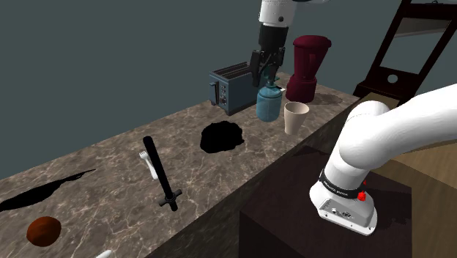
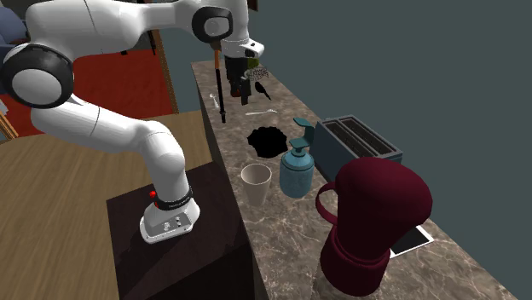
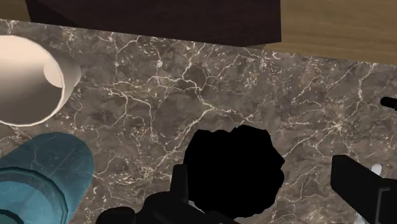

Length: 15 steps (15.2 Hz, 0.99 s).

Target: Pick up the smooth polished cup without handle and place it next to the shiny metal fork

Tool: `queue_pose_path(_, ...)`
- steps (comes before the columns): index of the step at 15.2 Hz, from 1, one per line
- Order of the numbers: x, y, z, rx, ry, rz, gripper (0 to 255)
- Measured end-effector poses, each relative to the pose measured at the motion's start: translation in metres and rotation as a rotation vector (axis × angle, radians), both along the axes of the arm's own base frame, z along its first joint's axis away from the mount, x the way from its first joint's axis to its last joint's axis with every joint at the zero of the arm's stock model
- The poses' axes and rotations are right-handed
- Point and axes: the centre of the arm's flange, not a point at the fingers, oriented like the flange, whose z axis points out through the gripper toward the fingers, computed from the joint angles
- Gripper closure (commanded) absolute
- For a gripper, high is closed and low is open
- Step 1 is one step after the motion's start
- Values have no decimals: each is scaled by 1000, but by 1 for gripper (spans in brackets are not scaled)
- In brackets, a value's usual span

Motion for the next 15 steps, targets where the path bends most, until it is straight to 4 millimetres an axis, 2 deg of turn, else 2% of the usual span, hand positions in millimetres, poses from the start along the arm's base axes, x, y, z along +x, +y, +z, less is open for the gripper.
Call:
queue_pose_path(2, -2, -5, -3, 0, 0, 2, 0)
queue_pose_path(4, -6, -22, -13, 2, 2, 7, 0)
queue_pose_path(15, -33, -148, -85, 12, 12, 48, 0)
